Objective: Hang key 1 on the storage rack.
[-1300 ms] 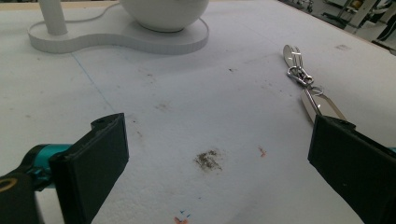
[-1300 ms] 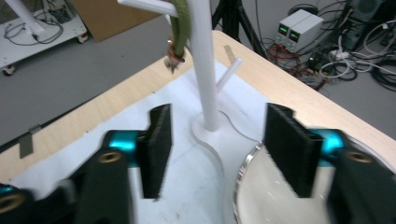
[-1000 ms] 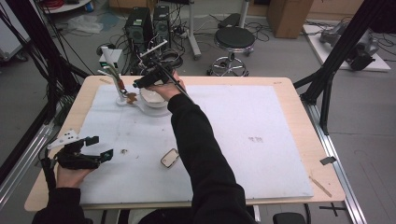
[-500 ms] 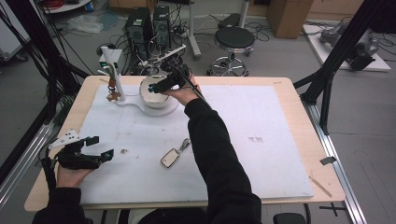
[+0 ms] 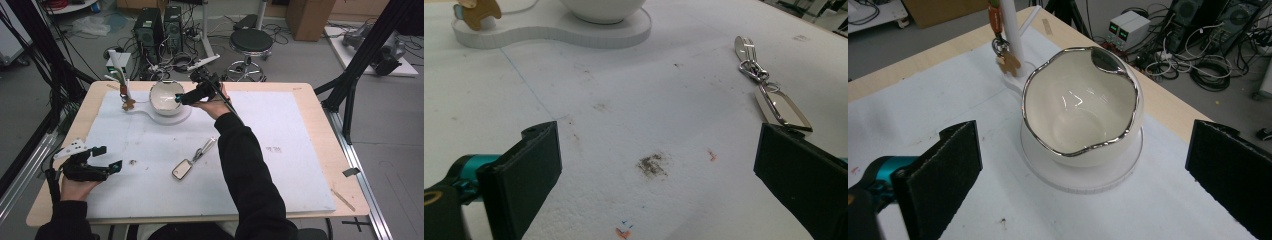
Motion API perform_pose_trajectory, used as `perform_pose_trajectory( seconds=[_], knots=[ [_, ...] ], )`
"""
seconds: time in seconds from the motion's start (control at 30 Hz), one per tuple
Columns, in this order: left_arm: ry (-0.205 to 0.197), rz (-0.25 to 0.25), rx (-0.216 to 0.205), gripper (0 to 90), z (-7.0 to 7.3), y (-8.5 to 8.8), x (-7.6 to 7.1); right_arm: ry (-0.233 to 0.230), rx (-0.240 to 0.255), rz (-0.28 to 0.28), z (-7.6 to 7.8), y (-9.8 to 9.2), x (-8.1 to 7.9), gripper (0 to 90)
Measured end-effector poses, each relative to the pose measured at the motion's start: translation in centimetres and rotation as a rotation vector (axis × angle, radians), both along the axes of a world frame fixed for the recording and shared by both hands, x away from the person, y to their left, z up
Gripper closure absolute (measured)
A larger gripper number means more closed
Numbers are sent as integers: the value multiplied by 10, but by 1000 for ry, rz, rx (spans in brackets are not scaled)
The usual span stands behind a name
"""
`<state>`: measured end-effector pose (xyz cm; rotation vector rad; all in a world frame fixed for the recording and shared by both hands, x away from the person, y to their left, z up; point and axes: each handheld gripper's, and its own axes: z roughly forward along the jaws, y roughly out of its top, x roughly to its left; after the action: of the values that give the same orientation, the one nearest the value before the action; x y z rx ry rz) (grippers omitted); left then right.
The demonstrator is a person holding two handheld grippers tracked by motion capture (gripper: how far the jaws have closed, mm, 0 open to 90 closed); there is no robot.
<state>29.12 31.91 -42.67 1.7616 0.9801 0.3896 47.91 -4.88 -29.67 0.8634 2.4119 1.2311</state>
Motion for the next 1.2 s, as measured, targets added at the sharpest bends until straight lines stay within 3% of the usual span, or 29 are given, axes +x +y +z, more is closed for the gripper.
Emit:
perform_pose_trajectory(
  seconds=[0.17, 0.73, 0.93, 1.2],
  knots=[
    [2, -5, 8, 55, 0, 0, 0, 8, -18, -17, -4, -10, -2, 7],
    [8, -7, 23, 55, -1, -2, 1, -1, -8, -35, -22, -52, -23, 7],
    [10, -9, 29, 55, -1, -2, 1, -24, -13, -57, -27, -66, -31, 8],
    [12, -8, 35, 55, -1, -3, 2, -17, 15, -93, -36, -95, -41, 8]
  ],
)
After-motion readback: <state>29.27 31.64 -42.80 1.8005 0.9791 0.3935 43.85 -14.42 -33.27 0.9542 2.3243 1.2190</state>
